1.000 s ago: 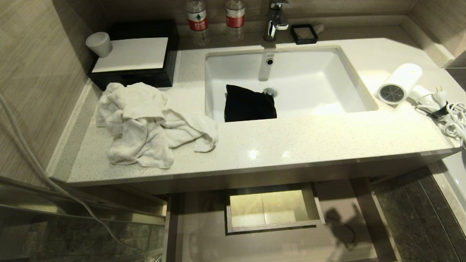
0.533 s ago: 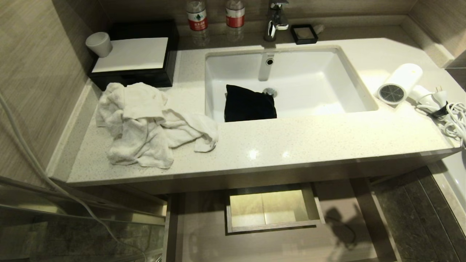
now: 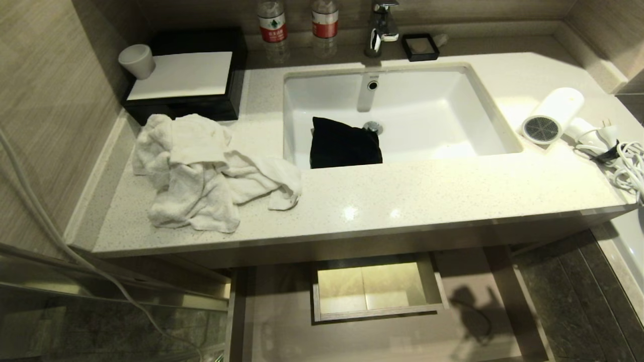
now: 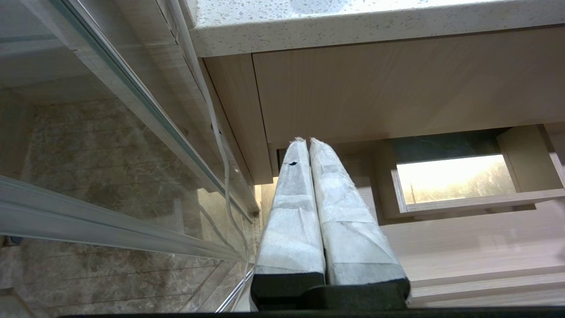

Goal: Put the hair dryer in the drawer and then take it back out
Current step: Close the drawer

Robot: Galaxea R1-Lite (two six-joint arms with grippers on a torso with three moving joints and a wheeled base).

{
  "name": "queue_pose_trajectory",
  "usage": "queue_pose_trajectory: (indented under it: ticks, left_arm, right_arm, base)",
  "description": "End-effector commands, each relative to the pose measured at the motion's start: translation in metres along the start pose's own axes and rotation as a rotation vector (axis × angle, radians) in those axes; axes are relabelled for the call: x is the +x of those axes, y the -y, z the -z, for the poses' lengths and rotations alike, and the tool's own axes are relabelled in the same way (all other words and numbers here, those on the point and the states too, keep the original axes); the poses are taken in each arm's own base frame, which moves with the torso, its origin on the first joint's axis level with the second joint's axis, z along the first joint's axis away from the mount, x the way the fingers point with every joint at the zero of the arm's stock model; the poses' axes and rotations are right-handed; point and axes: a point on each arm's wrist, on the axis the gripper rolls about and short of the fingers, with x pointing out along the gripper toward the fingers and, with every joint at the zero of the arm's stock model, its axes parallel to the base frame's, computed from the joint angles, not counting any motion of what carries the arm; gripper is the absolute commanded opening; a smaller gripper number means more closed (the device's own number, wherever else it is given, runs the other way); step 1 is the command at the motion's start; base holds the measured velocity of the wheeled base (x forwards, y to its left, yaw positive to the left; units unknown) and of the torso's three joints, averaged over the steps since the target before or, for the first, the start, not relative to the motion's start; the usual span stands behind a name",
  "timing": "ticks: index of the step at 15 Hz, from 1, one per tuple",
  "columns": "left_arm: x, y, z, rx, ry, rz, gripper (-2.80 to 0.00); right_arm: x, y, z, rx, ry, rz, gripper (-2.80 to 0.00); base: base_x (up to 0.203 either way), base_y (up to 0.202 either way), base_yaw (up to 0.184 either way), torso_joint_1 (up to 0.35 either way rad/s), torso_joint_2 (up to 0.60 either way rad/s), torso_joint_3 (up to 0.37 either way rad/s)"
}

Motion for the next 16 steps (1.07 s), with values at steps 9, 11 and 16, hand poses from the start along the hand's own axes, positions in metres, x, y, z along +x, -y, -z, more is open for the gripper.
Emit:
queue_pose_trajectory:
  ticks: [9, 11, 16]
  left_arm:
    - [0.0001, 0.0000, 0.0004, 0.000, -0.001, 0.000, -2.80]
    - [0.0001, 0.0000, 0.0003, 0.000, -0.001, 0.000, -2.80]
    - [0.0001, 0.0000, 0.0003, 0.000, -0.001, 0.000, -2.80]
  right_arm:
    - [0.0005, -0.0028, 0.0022, -0.050, -0.007, -0.017, -2.80]
    - [-0.0001, -0.0033, 0.0022, -0.049, -0.007, -0.016, -2.80]
    - [0.0002, -0.0037, 0.0025, -0.053, -0.004, -0.015, -2.80]
  base:
    - [0.000, 0.000, 0.000, 0.000, 0.00, 0.000]
    - [0.000, 0.000, 0.000, 0.000, 0.00, 0.000]
    - [0.000, 0.000, 0.000, 0.000, 0.00, 0.000]
